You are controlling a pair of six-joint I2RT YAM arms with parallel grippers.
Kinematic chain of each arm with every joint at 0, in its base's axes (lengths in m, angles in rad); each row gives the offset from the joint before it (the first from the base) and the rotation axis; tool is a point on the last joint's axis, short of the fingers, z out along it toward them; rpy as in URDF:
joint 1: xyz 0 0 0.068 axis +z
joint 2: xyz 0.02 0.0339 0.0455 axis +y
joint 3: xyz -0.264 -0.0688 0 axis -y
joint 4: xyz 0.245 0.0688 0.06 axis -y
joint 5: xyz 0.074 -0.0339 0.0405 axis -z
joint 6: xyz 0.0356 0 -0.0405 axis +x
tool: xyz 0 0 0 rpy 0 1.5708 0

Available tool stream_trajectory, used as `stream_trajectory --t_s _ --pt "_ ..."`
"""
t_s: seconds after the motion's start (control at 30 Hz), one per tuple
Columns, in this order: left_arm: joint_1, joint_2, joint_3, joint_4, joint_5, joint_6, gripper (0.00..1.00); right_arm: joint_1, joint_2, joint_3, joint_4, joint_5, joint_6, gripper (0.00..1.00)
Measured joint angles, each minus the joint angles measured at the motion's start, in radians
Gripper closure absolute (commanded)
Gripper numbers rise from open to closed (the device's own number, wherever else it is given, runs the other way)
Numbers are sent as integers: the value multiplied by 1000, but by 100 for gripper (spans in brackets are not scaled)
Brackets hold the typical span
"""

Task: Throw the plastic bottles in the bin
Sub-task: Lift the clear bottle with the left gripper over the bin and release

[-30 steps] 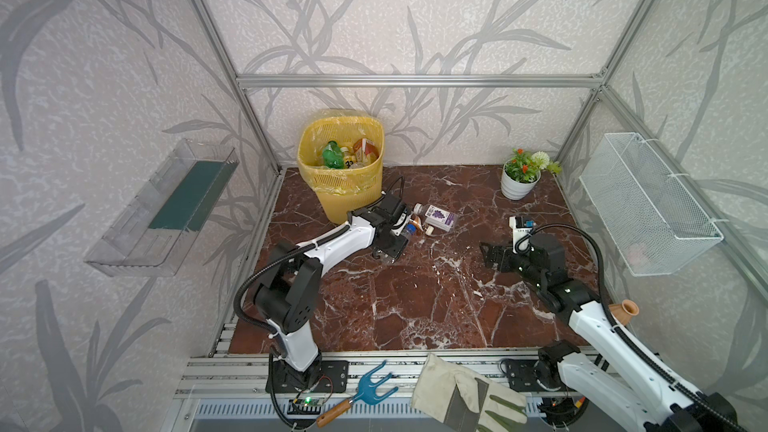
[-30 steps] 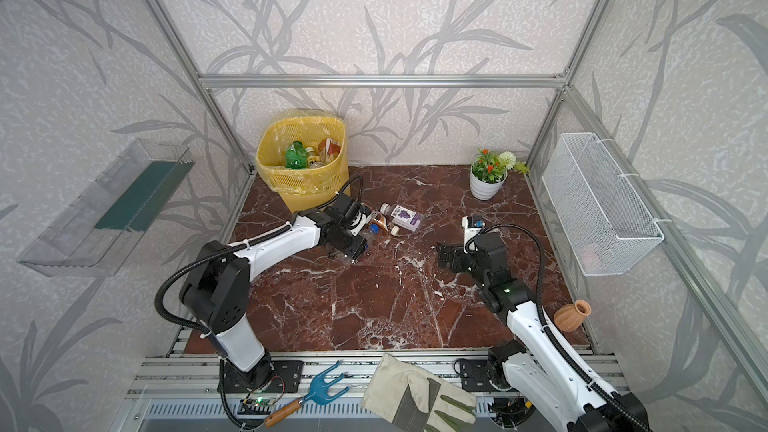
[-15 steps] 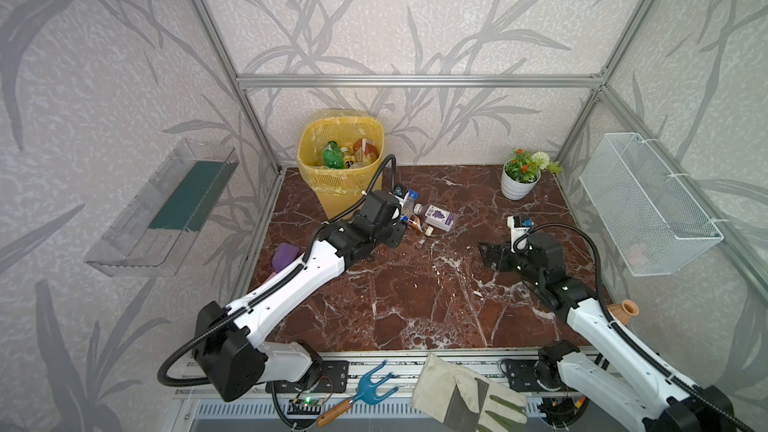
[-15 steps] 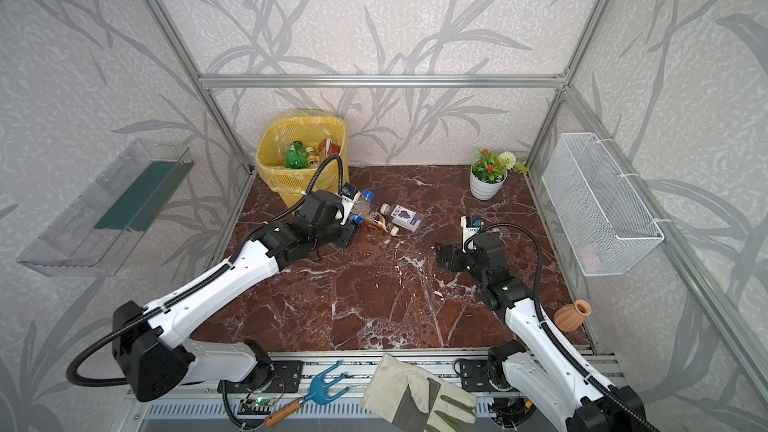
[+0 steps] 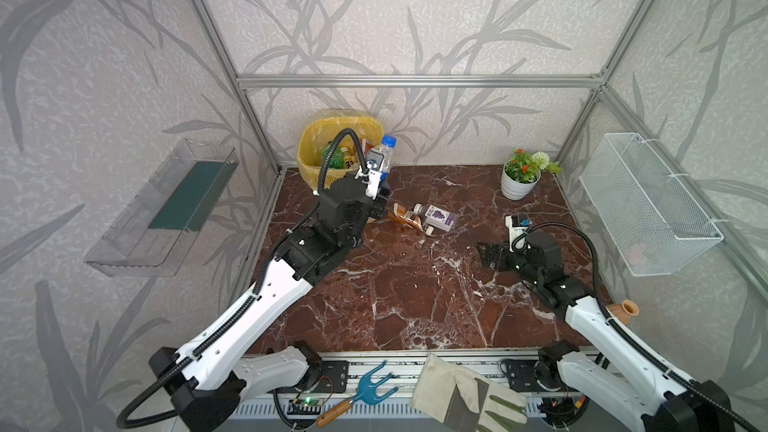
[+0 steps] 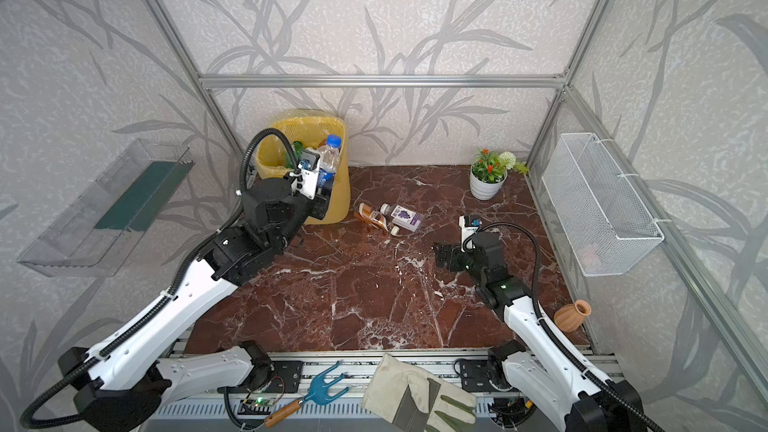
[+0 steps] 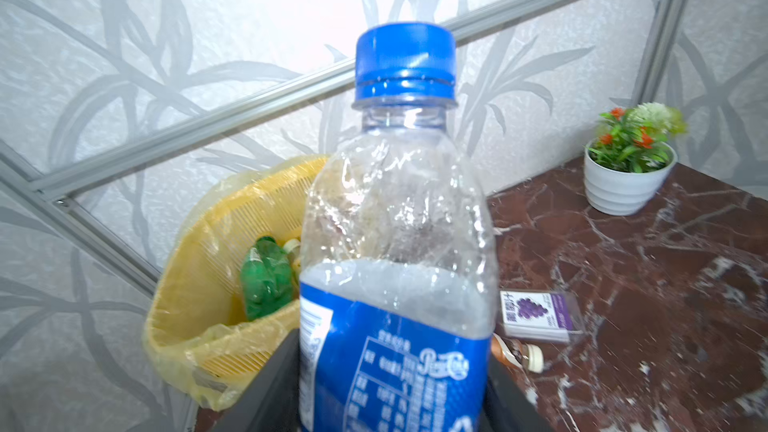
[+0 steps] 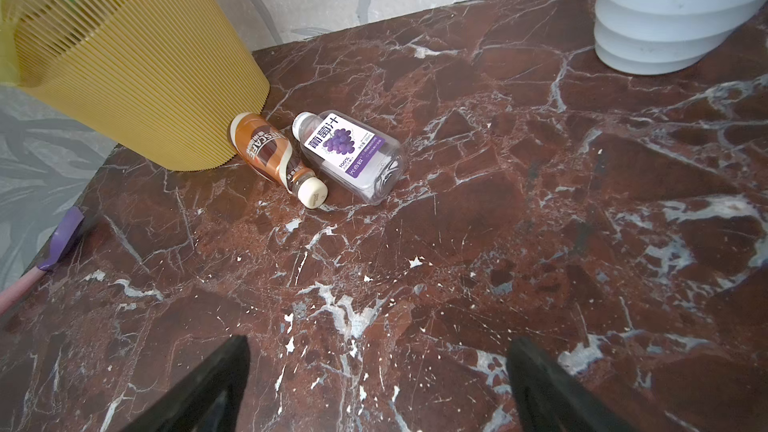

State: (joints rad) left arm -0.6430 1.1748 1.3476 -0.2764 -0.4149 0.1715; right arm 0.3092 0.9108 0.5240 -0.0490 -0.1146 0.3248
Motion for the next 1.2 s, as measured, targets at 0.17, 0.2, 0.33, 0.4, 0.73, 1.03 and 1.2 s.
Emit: stream_trajectory --t_s 0.17,0.2,0.33,0.4,0.73,1.03,1.2 --pt "236 174 204 -27 111 -65 41 0 -1 0 0 0 0 3" --pt "288 237 282 -56 141 -84 38 0 -2 0 0 0 -1 4" --pt "386 549 692 -275 240 -132 17 0 -9 0 -2 1 -4 3" --pt "385 641 797 -362 272 -149 7 0 -22 0 -4 2 -5 3" --pt "356 465 558 -404 291 -156 1 -4 -68 0 -12 10 -19 3" --pt "201 121 300 -216 227 -124 1 -4 -39 0 -12 4 -24 3" --pt "164 -24 85 -140 202 -155 1 -4 -21 10 -32 -10 -47 4"
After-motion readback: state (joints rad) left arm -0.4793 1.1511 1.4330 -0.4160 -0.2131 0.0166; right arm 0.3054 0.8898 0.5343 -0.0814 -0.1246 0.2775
